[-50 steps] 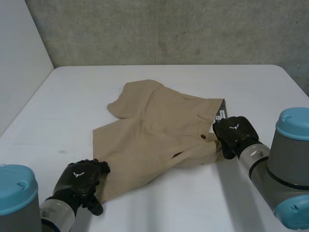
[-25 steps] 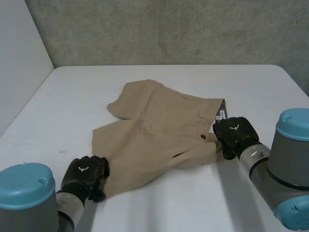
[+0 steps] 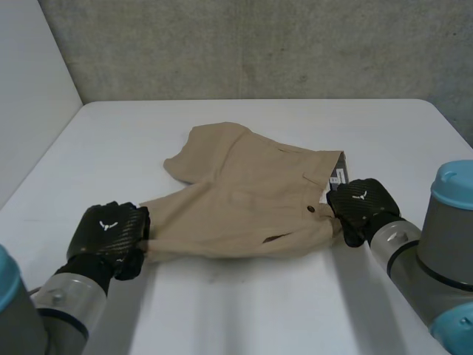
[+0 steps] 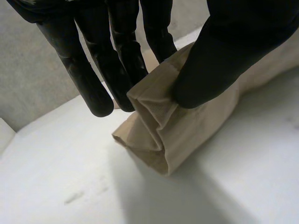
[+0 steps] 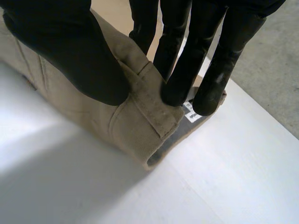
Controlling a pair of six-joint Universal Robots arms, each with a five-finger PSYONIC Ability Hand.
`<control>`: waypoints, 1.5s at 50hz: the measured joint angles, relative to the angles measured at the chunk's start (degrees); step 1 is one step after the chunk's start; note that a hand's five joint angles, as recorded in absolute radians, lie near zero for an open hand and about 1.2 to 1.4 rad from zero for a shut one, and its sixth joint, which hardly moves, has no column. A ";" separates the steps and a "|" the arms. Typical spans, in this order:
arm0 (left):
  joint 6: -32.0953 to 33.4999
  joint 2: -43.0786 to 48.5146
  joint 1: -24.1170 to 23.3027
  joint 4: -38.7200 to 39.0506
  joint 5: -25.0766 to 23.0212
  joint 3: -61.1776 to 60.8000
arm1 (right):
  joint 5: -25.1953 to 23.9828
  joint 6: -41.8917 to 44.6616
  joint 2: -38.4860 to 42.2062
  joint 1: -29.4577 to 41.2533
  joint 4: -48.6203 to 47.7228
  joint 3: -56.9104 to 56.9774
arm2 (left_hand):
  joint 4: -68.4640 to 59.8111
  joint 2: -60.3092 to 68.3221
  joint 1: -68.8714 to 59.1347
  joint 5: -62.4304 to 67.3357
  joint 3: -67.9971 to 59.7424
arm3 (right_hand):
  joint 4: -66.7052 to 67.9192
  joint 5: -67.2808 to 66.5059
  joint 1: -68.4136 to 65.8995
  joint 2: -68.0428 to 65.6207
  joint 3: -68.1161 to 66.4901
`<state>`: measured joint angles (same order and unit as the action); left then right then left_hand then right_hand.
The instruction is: Fold the shorts.
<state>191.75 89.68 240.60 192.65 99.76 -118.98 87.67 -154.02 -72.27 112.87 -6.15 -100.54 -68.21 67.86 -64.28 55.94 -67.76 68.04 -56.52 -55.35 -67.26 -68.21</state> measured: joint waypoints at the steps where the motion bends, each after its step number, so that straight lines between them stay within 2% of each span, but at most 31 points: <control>1: 0.00 0.00 0.00 0.00 0.00 0.00 | 0.00 0.00 0.00 0.00 0.00 0.00 | 0.00 0.00 0.00 0.00 0.00 | 0.00 0.00 0.00 0.00 0.00; 2: 0.00 0.00 0.00 0.00 0.00 0.00 | 0.00 0.00 0.00 0.00 0.00 0.00 | 0.00 0.00 0.00 0.00 0.00 | 0.00 0.00 0.00 0.00 0.00; 3: 6.79 -3.55 0.25 -5.27 -0.15 0.30 | -0.46 3.55 -2.15 -0.22 3.85 -0.48 | 0.00 0.51 0.00 0.06 -0.02 | 0.00 0.00 0.00 0.00 0.00; 4: 9.63 -5.15 0.33 -7.78 -0.19 0.48 | -1.00 6.95 -4.43 -0.42 7.75 -1.08 | -0.03 0.54 0.00 0.00 -0.02 | 0.00 0.00 0.00 0.00 0.00; 8: 15.83 -9.76 0.39 -15.79 -0.34 1.03 | -2.17 12.64 -9.11 -0.73 14.90 -2.53 | -0.22 0.54 0.00 0.00 -0.02 | 0.00 0.00 0.00 0.00 0.00; 9: 15.83 -9.76 0.39 -15.79 -0.34 1.03 | -2.17 12.64 -9.11 -0.73 14.90 -2.53 | -0.22 0.54 0.00 0.00 -0.02 | 0.00 0.00 0.00 0.00 0.00; 11: 17.84 -12.16 0.27 -21.40 -0.80 1.25 | -3.09 16.64 -12.38 -0.82 20.02 -4.04 | -0.22 0.55 0.00 0.00 -0.02 | 0.00 0.00 0.00 0.00 0.00; 14: 18.37 -13.19 0.13 -25.16 -1.76 1.19 | -3.68 19.69 -14.29 -0.86 23.59 -5.38 | -0.22 0.56 0.00 0.00 -0.02 | 0.00 0.00 0.00 0.00 0.00; 18: 18.21 -13.97 -0.29 -31.75 -5.67 0.45 | -4.67 27.94 -18.81 -1.04 32.70 -9.30 | -0.22 0.64 0.00 0.00 -0.03 | 0.00 0.00 0.00 0.00 0.00; 26: 17.59 -12.72 -0.45 -33.68 -11.85 -0.13 | -6.48 33.91 -23.67 -3.07 38.94 -12.10 | -0.23 0.68 0.00 0.78 -0.30 | 0.00 0.00 0.00 -0.34 0.00; 29: 17.70 -11.21 -0.28 -31.51 -12.86 1.38 | -7.96 34.53 -24.44 -4.88 39.26 -12.03 | -0.23 0.68 0.00 0.78 -0.30 | 0.00 0.00 0.00 -0.34 0.00; 37: 18.22 -4.93 0.05 -19.44 -12.92 8.45 | -11.69 32.48 -22.10 -8.09 34.37 -9.23 | -0.24 0.68 0.00 0.78 -0.30 | 0.00 0.00 0.00 -0.34 0.00; 40: 18.43 1.24 0.17 -10.37 -12.72 13.66 | -12.03 28.26 -17.71 -8.39 28.51 -6.25 | -0.24 0.68 0.00 0.78 -0.30 | 0.00 -0.07 0.00 -0.34 0.00; 43: 18.55 5.05 0.20 -6.30 -12.71 16.58 | -11.82 25.85 -15.23 -8.22 25.95 -4.39 | -0.24 0.68 0.00 0.78 -0.30 | 0.00 -0.21 0.00 -0.34 0.00; 46: 19.29 13.18 0.12 -1.06 -12.76 22.90 | -10.97 21.12 -9.65 -7.58 21.64 0.34 | -0.24 0.68 0.00 0.78 -0.30 | 0.05 -0.24 0.00 -0.34 0.00; 49: 20.09 18.26 0.02 0.96 -12.81 27.01 | -10.09 18.41 -6.20 -7.18 19.16 3.47 | -0.24 0.70 0.00 0.78 -0.30 | 0.17 -0.25 0.00 -0.34 0.00; 51: 21.40 24.96 -0.12 2.70 -12.87 32.82 | -8.11 15.25 -1.93 -6.80 15.76 7.66 | -0.25 0.75 0.00 0.78 -0.30 | 0.26 -0.28 0.00 -0.34 0.00; 57: 23.32 36.41 -0.13 4.84 -12.99 44.04 | -3.76 11.66 4.43 -6.44 10.89 14.11 | -0.26 0.76 0.00 0.78 -0.33 | 0.26 -0.29 0.00 -0.34 0.00; 58: 23.76 40.95 -0.06 6.13 -13.16 48.99 | -0.99 10.44 8.12 -6.07 8.25 17.74 | -0.26 0.77 0.00 0.79 -0.48 | 0.26 -0.33 0.00 -0.34 0.00; 61: 24.01 46.21 0.06 8.62 -13.97 55.04 | 1.78 9.92 12.13 -5.42 5.70 21.40 | -0.26 0.78 0.00 0.78 -0.48 | 0.26 -0.36 0.00 -0.34 0.00; 63: 24.04 48.91 0.11 10.28 -14.83 58.19 | 2.68 9.85 13.46 -5.13 4.93 22.57 | -0.26 0.78 0.00 0.78 -0.48 | 0.26 -0.36 0.00 -0.34 0.00; 69: 23.80 57.58 0.23 15.97 -19.88 68.79 | 9.61 10.31 23.16 -2.85 -0.63 30.66 | -0.27 0.81 0.00 0.78 -0.49 | 0.26 -0.37 0.00 -0.34 0.00; 75: 23.69 63.56 0.30 17.21 -22.23 75.52 | 12.04 10.89 28.49 -1.44 -2.56 34.85 | -0.27 0.82 0.00 0.78 -0.48 | 0.26 -0.38 0.00 -0.34 0.00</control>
<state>215.45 153.24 240.89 209.86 77.53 -43.46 99.71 -143.13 -43.77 111.43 -8.71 -65.69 -68.48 68.68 -64.29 56.72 -68.24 68.30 -56.89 -55.35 -67.60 -68.21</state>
